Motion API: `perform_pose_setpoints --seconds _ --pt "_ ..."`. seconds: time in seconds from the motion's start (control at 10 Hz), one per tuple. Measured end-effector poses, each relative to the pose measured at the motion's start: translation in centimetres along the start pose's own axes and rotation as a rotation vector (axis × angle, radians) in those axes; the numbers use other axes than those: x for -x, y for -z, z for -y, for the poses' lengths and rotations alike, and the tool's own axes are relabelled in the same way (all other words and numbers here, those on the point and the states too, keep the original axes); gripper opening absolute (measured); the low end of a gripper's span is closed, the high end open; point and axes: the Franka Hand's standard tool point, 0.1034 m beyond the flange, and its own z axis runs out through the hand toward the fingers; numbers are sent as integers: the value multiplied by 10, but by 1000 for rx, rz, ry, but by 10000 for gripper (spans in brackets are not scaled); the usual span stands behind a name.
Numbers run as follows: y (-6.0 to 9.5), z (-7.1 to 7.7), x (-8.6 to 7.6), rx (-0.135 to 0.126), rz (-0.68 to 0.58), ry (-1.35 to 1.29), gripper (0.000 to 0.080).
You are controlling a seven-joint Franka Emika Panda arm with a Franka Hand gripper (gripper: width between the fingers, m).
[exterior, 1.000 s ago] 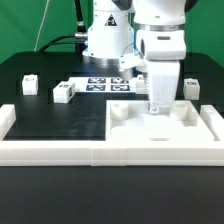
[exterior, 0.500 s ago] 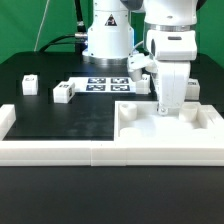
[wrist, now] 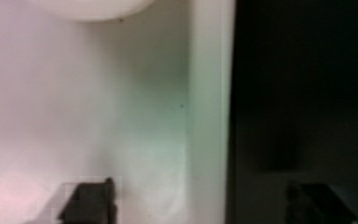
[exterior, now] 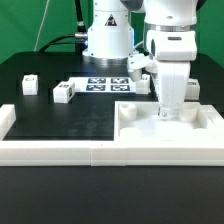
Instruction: Assemble one leg
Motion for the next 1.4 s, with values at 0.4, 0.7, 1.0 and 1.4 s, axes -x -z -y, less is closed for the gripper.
perform_pose_setpoints --seconds 0.4,0.7,1.0,1.4 --pt "0 0 0 0 0 0 646" --pt "11 0 1 13 3 -15 648" --pt "42 16 4 41 13 -25 648" --pt "43 20 4 39 12 -85 648"
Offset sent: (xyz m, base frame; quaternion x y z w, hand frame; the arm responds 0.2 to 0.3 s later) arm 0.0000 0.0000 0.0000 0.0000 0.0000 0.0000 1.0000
